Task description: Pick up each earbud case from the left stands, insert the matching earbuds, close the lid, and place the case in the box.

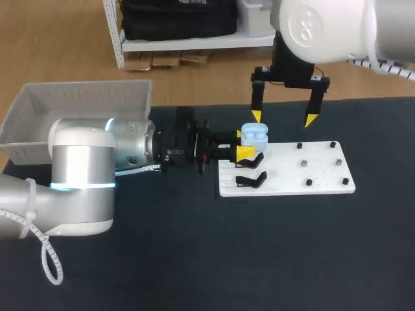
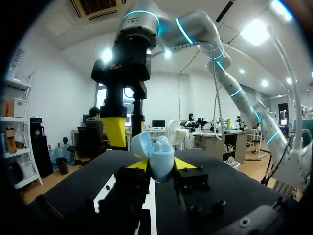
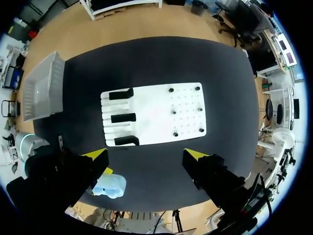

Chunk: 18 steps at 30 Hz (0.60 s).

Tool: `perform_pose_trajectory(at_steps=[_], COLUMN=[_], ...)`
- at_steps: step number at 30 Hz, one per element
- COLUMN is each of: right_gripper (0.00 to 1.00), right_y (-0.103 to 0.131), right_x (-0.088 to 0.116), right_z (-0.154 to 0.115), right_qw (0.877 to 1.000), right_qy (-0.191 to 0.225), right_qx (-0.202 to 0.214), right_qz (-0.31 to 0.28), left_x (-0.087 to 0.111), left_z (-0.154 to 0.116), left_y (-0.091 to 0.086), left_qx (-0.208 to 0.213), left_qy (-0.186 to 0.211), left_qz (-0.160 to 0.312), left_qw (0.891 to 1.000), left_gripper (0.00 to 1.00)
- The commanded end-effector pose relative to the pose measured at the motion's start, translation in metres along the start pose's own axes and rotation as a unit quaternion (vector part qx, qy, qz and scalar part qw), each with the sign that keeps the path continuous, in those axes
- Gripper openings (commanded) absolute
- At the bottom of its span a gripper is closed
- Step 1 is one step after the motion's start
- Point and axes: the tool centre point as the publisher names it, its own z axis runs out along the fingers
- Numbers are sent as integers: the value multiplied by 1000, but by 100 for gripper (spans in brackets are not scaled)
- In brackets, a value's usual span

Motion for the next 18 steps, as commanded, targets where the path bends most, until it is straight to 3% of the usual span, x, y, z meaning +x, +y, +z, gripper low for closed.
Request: perform_pose_trajectory(at_steps=[1,8,18], right_gripper=[100,100,100], right_y=[0,-1,-12], right_x=[13,32,26], right_z=[-4,-5,-58], right_qw=[1000,1000,994], right_qy=[8,23,-98], right_qx=[-1,-8,-40], right_qz=[-5,-7,4], left_x=[1,1,1], left_z=[0,0,0], left_y=[0,0,0], left_qx=[-1,-1,-1], left_qy=[-2,-2,-2], left_qz=[1,1,1], left_qw=[1000,1000,1000], left_gripper=[0,0,0])
